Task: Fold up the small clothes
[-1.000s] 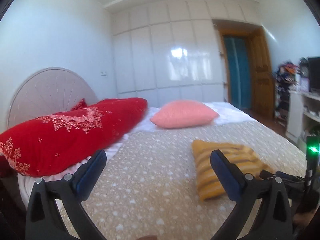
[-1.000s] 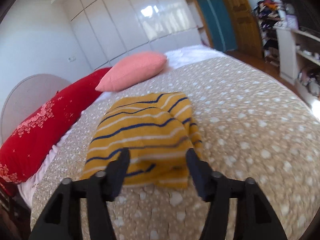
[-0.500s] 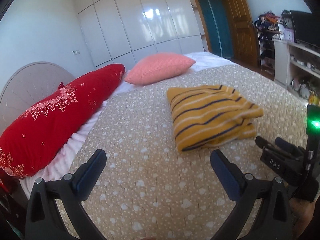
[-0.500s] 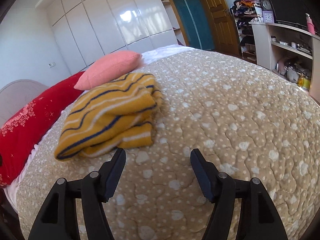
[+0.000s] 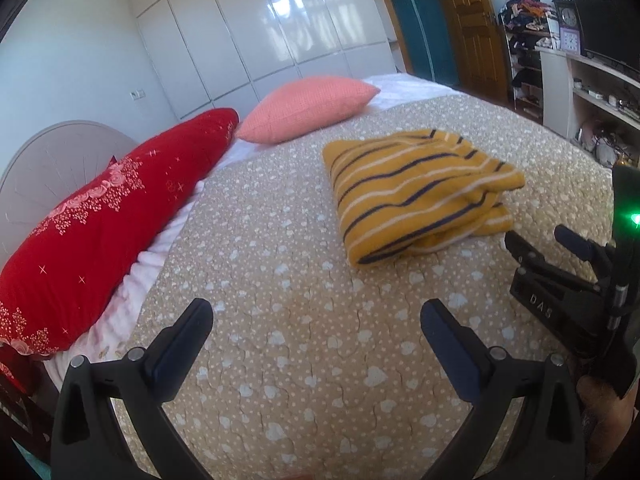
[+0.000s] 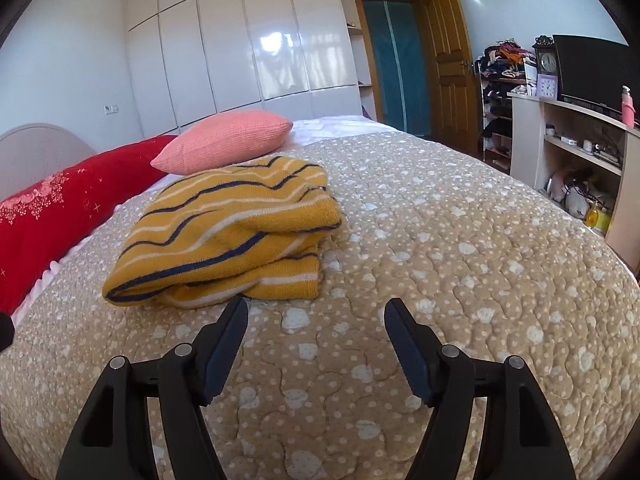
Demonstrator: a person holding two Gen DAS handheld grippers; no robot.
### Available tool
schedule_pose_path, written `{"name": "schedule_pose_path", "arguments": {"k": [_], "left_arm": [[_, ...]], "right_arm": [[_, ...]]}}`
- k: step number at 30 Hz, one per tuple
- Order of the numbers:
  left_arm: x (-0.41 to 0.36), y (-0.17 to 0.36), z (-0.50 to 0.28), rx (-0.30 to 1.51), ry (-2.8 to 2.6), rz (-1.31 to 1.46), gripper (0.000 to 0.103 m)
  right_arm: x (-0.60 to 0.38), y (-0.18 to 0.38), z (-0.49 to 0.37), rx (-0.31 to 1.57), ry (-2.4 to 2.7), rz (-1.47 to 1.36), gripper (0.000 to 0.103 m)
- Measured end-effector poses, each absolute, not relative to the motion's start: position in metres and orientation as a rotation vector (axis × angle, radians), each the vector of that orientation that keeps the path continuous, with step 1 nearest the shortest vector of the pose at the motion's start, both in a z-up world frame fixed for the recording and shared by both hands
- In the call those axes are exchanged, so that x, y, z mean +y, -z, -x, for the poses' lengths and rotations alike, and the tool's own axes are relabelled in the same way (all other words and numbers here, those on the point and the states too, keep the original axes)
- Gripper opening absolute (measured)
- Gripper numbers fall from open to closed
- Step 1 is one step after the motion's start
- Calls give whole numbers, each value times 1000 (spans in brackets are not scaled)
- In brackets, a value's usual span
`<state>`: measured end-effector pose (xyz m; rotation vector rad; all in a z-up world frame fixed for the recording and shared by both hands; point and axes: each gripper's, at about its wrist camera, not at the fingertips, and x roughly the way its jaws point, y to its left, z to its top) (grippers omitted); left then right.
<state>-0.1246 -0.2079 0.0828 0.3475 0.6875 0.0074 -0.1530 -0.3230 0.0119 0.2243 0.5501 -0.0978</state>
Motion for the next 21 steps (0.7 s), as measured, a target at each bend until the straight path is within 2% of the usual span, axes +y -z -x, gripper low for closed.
{"name": "schedule_pose_path", "arguments": {"k": [8, 21], "left_arm": [[-218, -73, 125, 715, 17, -382, 103], [-216, -63, 121, 768, 34, -368, 103]], "right_arm": [[-338, -5, 148, 586, 109, -290, 77], [-329, -2, 145, 594, 116, -239, 80]]}}
